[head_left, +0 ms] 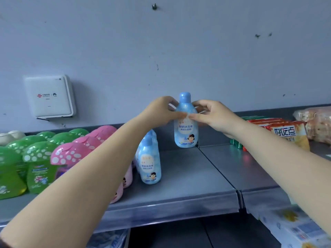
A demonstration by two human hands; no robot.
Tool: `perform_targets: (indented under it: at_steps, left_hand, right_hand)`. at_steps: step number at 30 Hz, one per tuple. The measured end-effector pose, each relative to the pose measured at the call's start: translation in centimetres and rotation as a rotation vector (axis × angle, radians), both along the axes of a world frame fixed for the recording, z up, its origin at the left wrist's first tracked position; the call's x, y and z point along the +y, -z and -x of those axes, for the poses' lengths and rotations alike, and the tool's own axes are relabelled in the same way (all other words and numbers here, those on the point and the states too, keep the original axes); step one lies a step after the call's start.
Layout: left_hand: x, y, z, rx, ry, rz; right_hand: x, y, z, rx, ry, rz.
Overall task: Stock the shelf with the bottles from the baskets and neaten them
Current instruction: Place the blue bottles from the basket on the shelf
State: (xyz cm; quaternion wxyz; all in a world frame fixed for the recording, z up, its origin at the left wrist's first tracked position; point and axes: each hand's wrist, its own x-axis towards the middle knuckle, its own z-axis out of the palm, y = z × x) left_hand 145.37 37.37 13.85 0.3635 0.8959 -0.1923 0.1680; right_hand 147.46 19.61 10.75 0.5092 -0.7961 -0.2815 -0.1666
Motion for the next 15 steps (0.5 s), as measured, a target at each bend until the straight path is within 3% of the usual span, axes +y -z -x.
perform_targets:
  at_steps: [5,15]
  left_hand:
    - [0.8,-2.1,-4.5,0.051,-0.031,-0.132]
    - [2.6,-2.4,-13.5,0.194,-0.092,-0.204]
  right_hand:
    - [1.7,-0.5,-4.9,0.037,0.024,0.035]
    - [3.9,0.7,-13.1,0.063,0.073,0.068]
